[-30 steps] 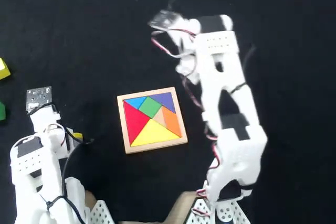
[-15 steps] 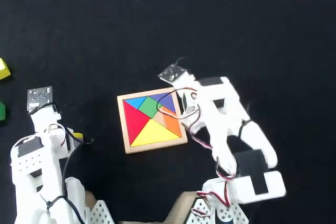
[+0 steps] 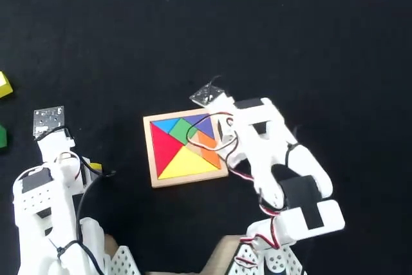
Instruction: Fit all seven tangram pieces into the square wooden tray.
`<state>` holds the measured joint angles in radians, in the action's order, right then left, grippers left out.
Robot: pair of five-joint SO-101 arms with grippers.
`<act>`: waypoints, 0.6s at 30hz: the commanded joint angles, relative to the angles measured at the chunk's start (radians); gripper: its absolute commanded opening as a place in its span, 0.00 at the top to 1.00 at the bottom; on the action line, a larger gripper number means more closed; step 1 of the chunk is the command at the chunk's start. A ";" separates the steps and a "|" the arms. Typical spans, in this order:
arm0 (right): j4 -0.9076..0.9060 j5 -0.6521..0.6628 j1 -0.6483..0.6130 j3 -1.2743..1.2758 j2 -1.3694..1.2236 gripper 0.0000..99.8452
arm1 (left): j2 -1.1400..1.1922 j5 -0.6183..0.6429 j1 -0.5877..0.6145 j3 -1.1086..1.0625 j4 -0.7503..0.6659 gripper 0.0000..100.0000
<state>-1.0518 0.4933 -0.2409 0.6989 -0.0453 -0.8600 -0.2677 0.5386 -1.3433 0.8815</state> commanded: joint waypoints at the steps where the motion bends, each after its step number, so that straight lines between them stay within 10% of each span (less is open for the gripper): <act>1: 0.006 -0.048 -0.084 0.030 0.028 0.99 | -0.003 -0.009 -0.013 0.005 -0.012 0.72; 13: 0.002 -0.054 -0.100 0.045 0.079 0.99 | -0.003 -0.008 -0.018 0.012 -0.011 0.72; 18: -0.054 -0.054 0.077 -0.077 0.153 0.99 | -0.005 -0.009 -0.024 0.074 -0.009 0.72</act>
<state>-1.0625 0.4473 -0.2639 0.7281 0.0269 -0.8600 -0.2677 0.5324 -1.3387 0.8815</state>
